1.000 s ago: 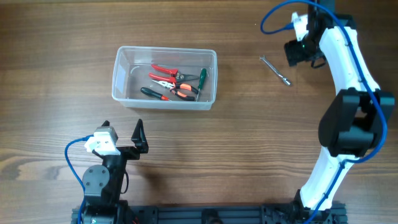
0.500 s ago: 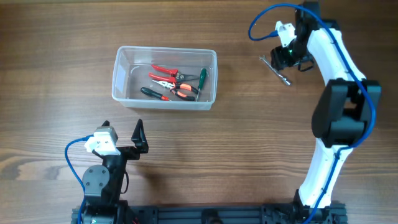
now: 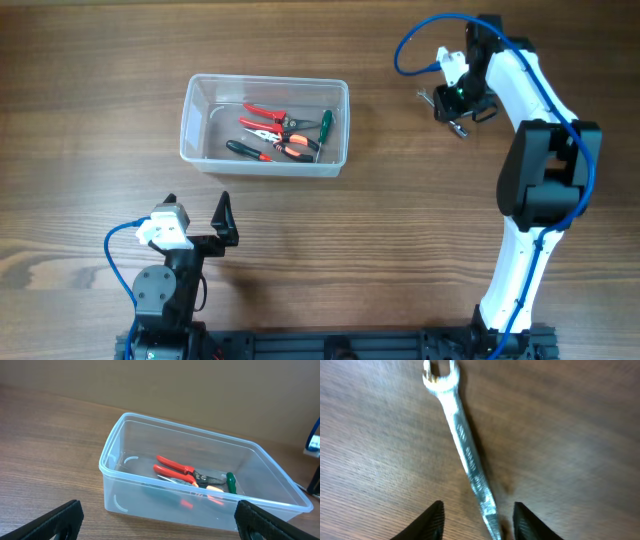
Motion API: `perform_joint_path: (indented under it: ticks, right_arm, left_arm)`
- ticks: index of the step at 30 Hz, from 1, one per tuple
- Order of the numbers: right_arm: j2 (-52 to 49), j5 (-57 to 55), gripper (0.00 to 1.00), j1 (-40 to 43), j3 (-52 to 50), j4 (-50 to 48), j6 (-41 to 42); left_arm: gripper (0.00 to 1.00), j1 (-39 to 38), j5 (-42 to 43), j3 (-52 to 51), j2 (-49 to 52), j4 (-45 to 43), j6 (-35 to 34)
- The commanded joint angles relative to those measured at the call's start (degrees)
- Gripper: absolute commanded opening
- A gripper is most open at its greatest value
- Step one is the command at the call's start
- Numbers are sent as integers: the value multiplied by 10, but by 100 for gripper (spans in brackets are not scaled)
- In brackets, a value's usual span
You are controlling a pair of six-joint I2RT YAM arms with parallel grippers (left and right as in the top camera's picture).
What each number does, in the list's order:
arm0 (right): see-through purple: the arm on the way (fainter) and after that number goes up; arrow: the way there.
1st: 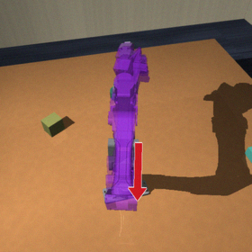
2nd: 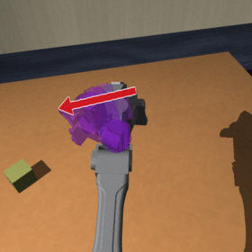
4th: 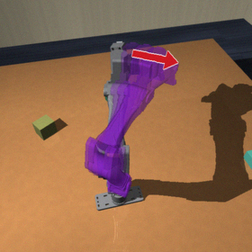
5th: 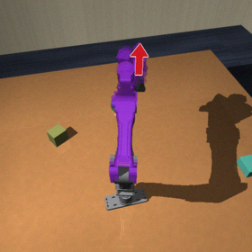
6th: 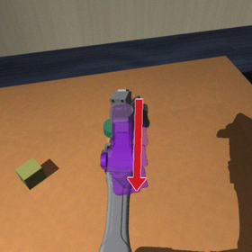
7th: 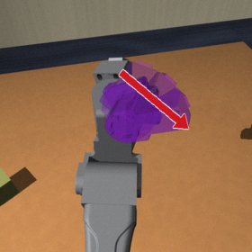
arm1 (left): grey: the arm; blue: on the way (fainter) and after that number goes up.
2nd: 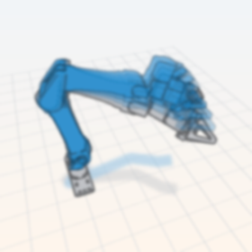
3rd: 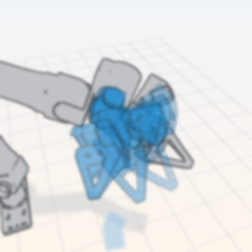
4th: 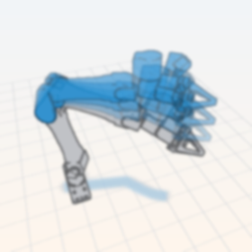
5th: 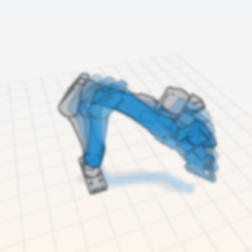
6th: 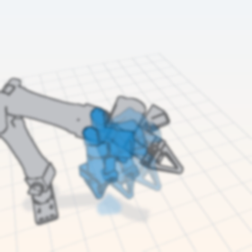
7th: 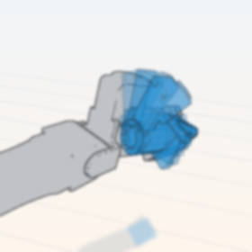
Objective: Pack container
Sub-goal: 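Lower the right gripper onto the metal wrench and grasp it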
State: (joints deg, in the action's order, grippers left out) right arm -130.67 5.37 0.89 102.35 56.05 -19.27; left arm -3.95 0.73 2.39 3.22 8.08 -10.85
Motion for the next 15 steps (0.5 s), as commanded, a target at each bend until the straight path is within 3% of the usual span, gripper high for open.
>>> perform_joint_path:
  ticks: [1,5,7,10,15]
  right_arm:
    - [-13,-18,43,-4,-44,-7,25]
    - [-12,-30,36,-4,-64,-17,44]
    - [-12,-30,23,-4,-64,-17,46]
    - [-12,-30,10,-4,-64,-19,61]
    - [5,-49,4,-4,-30,-14,78]
  left_arm:
    - [100,3,-2,-2,0,0,-5]
    - [100,3,-2,-2,0,0,-5]
    - [100,3,-2,-2,0,0,-5]
    - [100,3,-2,-2,0,0,-5]
    - [100,3,-2,-2,0,0,-5]
